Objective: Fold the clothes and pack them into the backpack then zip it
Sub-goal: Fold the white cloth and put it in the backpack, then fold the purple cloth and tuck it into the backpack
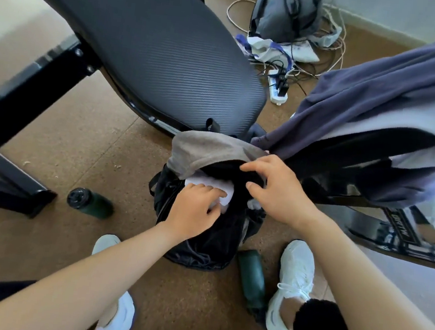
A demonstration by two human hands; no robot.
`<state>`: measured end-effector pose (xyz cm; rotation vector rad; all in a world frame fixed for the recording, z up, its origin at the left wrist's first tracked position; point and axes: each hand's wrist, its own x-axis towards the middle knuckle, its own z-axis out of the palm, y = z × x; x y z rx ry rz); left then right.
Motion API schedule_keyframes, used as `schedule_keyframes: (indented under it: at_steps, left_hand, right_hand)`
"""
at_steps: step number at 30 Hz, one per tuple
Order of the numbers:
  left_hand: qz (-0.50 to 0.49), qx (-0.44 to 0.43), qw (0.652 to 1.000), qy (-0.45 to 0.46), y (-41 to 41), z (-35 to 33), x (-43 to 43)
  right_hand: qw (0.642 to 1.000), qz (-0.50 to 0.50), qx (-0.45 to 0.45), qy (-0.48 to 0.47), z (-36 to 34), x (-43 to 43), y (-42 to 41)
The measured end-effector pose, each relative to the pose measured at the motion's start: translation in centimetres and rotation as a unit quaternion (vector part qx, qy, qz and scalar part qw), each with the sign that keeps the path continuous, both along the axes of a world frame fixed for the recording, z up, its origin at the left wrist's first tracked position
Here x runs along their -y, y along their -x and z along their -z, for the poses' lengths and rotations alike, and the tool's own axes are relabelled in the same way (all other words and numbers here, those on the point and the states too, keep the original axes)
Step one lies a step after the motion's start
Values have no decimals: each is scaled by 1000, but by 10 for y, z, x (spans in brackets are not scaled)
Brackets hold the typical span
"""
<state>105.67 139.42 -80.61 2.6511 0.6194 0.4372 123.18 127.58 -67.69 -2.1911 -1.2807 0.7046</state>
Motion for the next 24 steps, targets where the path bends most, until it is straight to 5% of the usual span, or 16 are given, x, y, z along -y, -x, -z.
schedule_keyframes:
  at_steps: [4,9,15,20,24]
  left_hand:
    - [51,61,996,-33,-15,-71,13]
    - [37,97,993,47,-63,-152,33]
    - [15,109,983,145,-145,-194,45]
    - [14,109,973,202,-210,-209,47]
    - [17,100,981,164,-231,-215,43]
  right_hand:
    - [979,145,33,-141,-23,21,11]
    - [878,355,82,-309,-64,52,1]
    - [763,517,130,-366,-83,80,-45]
    - [809,493,108,-301,-78,83,-66]
    - [815,488,65,-307,-79,80,-65]
